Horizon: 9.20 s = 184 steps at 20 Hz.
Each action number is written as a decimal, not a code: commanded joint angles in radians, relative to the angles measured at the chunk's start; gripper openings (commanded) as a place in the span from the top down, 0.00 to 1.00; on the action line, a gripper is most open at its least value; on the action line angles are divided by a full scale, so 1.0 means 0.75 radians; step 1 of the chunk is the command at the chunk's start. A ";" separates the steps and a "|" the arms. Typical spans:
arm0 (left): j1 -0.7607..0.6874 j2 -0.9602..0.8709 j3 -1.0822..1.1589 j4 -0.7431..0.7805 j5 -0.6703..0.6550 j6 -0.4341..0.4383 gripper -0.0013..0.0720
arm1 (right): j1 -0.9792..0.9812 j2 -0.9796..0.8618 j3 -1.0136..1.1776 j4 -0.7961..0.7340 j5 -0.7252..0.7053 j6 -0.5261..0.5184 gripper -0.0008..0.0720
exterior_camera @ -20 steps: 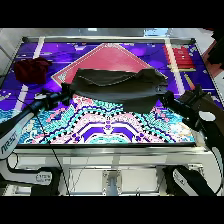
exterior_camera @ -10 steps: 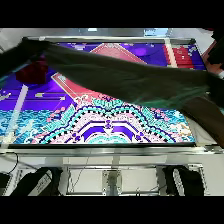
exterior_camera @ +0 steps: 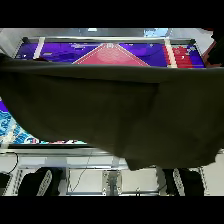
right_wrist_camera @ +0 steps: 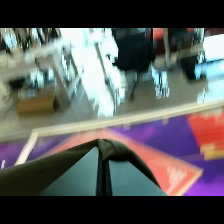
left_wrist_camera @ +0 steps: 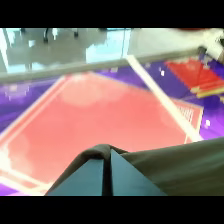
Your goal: Fold the shirts.
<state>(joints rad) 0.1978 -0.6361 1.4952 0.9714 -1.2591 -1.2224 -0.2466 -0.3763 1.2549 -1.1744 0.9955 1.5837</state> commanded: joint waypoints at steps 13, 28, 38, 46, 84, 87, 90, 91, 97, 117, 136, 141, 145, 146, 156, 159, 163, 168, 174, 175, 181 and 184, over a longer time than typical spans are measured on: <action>-0.222 -1.184 -0.242 0.100 0.882 -0.056 0.97 | 0.369 -1.428 -0.155 0.447 -0.811 -0.476 0.95; 0.212 -0.640 0.021 0.721 0.459 -0.149 0.06 | -0.079 -0.815 -0.143 -0.141 -0.281 -0.174 0.51; 0.816 -0.139 -1.301 0.183 0.397 -0.554 0.10 | -0.409 -0.219 -0.971 0.309 -0.143 -0.081 0.51; 0.815 -0.494 -1.315 -0.003 0.262 -0.514 0.10 | -0.409 -0.281 -1.067 0.401 -0.094 -0.086 0.52; 0.510 -0.756 -1.292 -0.109 0.312 -0.497 0.93 | -0.409 -0.330 -1.301 0.464 0.342 -0.072 0.50; 0.510 -0.756 -1.292 -0.109 0.309 -0.465 0.93 | -0.408 -0.443 -1.440 0.686 0.220 -0.152 0.38; 0.510 -0.756 -1.292 -0.110 0.311 -0.464 0.93 | -0.408 -0.555 -1.464 0.731 0.072 -0.182 0.39; 0.510 -0.756 -1.292 -0.110 0.311 -0.464 0.93 | -0.408 -0.588 -1.464 0.731 0.051 -0.187 0.39; 0.509 -0.756 -1.292 -0.111 0.313 -0.464 0.93 | -0.358 -0.727 -1.464 0.755 -0.126 -0.228 0.39; 0.510 -0.523 -0.614 -0.573 0.096 -0.050 0.97 | 0.007 -0.456 -0.817 0.950 -0.177 -0.641 0.96; 0.488 -0.294 0.349 -0.308 -0.070 -0.016 0.97 | 0.009 -0.428 0.203 0.200 -0.183 -0.332 0.96; 0.099 -0.705 0.216 0.040 -0.072 -0.019 0.97 | 0.090 -1.020 0.203 0.449 -0.180 -0.544 0.96; -0.139 -1.060 0.165 0.568 0.213 -0.293 0.97 | 0.176 -1.378 0.203 0.406 -0.279 -0.573 0.96; -0.158 -1.140 0.165 0.635 0.277 -0.370 0.97 | 0.180 -1.447 0.203 0.414 -0.321 -0.573 0.96; -0.161 -1.358 0.149 0.577 0.279 -0.458 0.97 | 0.187 -1.676 0.190 0.313 -0.348 -0.577 0.96; -0.167 -1.364 0.041 0.587 0.249 -0.438 0.97 | 0.200 -1.688 0.096 0.310 -0.351 -0.577 0.96; -0.166 -1.366 -0.072 0.591 0.298 -0.439 0.97 | 0.207 -1.693 -0.026 0.311 -0.358 -0.577 0.96; -0.167 -1.410 -0.082 0.589 0.306 -0.439 0.97 | 0.207 -1.693 -0.098 0.312 -0.354 -0.576 0.96; -0.166 -1.417 -0.082 0.579 0.300 -0.440 0.95 | 0.205 -1.694 -0.101 0.313 -0.319 -0.544 0.94; -0.166 -1.417 -0.082 0.579 0.290 -0.439 0.73 | 0.203 -1.693 -0.100 0.313 -0.298 -0.522 0.89; -0.138 -1.330 0.010 0.745 0.116 -0.465 0.02 | 0.115 -1.555 -0.100 0.309 -0.059 -0.491 0.61; -0.122 -1.089 0.002 0.843 0.097 -0.463 0.02 | -0.005 -1.339 -0.102 0.298 0.064 -0.494 0.61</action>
<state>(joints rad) 0.0963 -1.5677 1.4891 1.5253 -1.1496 -1.5650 -0.1852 -1.4944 1.1797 -0.9440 0.9413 1.2098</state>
